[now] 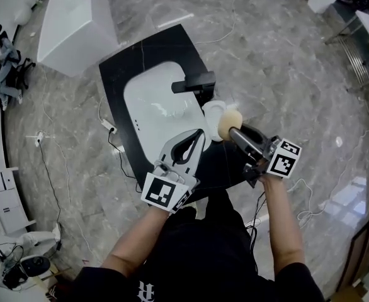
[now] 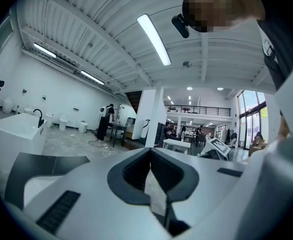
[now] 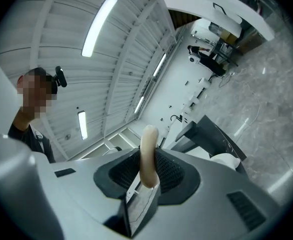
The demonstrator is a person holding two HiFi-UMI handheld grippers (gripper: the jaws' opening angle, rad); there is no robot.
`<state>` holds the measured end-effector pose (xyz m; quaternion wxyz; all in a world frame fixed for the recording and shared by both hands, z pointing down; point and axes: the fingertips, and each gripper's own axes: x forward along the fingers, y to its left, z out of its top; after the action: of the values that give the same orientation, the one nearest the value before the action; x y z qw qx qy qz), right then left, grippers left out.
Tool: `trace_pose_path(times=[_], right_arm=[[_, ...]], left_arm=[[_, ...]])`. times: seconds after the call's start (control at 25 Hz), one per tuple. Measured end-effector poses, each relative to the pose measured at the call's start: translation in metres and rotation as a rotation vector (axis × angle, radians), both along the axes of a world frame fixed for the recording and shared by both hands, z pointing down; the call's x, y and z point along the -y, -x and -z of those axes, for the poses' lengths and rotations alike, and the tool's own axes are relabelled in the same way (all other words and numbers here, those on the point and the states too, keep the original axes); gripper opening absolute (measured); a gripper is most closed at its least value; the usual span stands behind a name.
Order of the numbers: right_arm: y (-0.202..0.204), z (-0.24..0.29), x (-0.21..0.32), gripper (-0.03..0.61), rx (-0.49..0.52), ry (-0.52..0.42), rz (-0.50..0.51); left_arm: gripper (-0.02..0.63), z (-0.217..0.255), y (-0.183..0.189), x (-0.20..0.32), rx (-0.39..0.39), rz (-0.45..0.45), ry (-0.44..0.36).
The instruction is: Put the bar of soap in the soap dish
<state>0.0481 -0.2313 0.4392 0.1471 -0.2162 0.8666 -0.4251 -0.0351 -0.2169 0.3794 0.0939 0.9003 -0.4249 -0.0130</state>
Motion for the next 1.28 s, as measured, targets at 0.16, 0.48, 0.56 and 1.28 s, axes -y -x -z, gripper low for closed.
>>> trace_pose_path(times=[0.16, 0.48, 0.56, 1.28], right_arm=[[0.005, -0.044, 0.022, 0.1, -0.052, 0.05, 0.045], [0.013, -0.1, 0.037, 0.1, -0.158, 0.133, 0.132], [0.013, -0.108, 0.041, 0.1, -0.201, 0.143, 0.147], [0.025, -0.15, 0.046, 0.1, -0.355, 0.235, 0.221]], left_arm=[[0.008, -0.043, 0.002, 0.023, 0.014, 0.037, 0.054], [0.008, -0.117, 0.005, 0.047, 0.049, 0.098, 0.167], [0.008, -0.132, 0.006, 0.05, 0.058, 0.111, 0.189], [0.008, -0.186, 0.012, 0.059, 0.078, 0.16, 0.296]])
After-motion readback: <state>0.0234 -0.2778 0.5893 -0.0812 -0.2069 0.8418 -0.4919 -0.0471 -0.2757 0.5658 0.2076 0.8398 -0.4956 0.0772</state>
